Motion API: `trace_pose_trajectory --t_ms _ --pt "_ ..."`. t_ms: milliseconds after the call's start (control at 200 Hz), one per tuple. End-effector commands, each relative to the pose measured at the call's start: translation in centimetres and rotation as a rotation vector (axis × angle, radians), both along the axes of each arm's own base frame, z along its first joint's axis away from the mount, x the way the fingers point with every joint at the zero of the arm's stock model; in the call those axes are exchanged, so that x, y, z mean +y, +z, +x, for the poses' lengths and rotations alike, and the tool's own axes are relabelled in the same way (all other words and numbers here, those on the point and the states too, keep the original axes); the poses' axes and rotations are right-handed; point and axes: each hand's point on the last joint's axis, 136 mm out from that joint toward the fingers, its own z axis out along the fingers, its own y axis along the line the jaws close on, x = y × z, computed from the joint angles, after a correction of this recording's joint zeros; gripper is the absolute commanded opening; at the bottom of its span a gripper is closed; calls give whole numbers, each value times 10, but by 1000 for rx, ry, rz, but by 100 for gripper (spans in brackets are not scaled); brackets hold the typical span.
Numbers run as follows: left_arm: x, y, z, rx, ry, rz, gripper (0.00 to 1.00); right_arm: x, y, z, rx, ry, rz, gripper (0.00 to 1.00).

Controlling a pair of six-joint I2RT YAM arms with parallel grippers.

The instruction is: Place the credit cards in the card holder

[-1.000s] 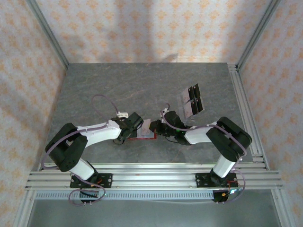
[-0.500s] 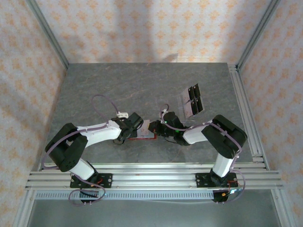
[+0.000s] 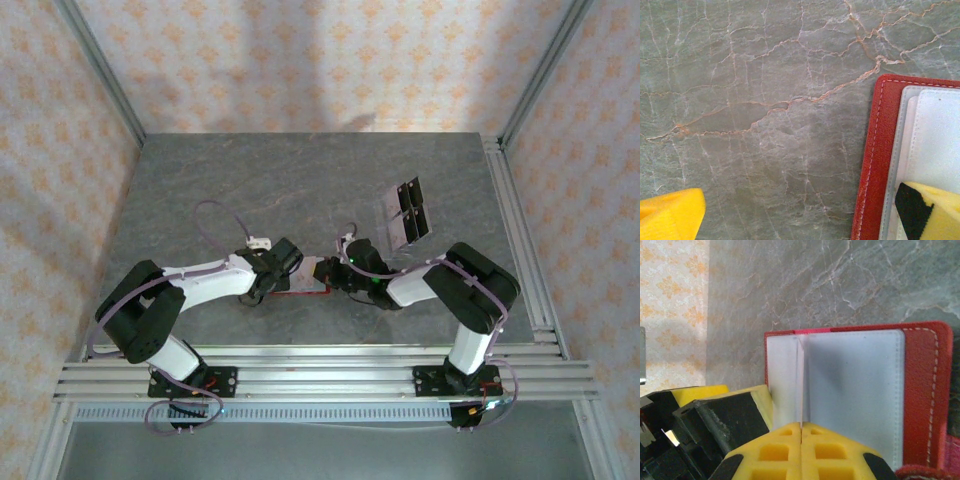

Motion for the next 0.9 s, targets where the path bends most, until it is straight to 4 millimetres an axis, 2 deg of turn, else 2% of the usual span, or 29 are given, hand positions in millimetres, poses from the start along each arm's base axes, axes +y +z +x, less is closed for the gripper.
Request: trace_pose_trajectory --t_ms 0,896 --pt "15 -12 -18 64 -5 81 100 0 -9 -9 15 24 0 0" --pt "13 -12 -16 62 -7 76 100 10 -34 -8 64 75 -22 0"
